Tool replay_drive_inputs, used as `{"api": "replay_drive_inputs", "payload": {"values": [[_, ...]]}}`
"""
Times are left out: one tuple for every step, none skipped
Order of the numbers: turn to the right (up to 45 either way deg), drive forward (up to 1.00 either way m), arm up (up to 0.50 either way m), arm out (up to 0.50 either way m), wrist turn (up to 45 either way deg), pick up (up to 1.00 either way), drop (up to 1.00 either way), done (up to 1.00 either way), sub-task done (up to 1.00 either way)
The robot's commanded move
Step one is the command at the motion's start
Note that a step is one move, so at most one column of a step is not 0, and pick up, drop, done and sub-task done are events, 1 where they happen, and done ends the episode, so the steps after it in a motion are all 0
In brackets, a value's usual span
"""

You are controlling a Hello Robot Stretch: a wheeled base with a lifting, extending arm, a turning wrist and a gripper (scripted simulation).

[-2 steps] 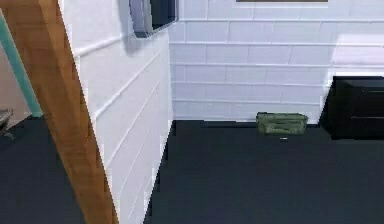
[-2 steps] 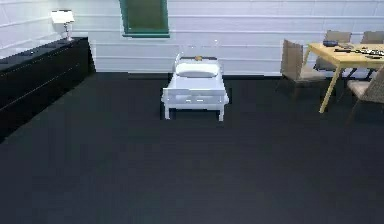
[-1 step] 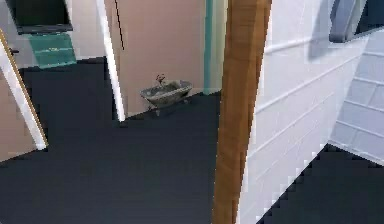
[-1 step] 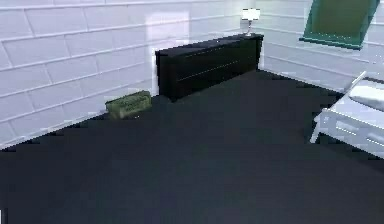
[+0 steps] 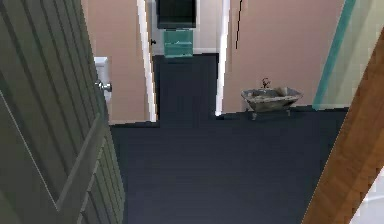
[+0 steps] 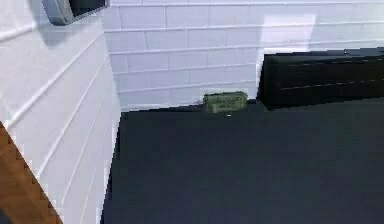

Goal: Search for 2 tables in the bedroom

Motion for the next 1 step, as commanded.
{"api": "replay_drive_inputs", "payload": {"values": [[0.0,1.0,0.0,0.0,0.0,0.0,0.0,0.0,0.0]]}}
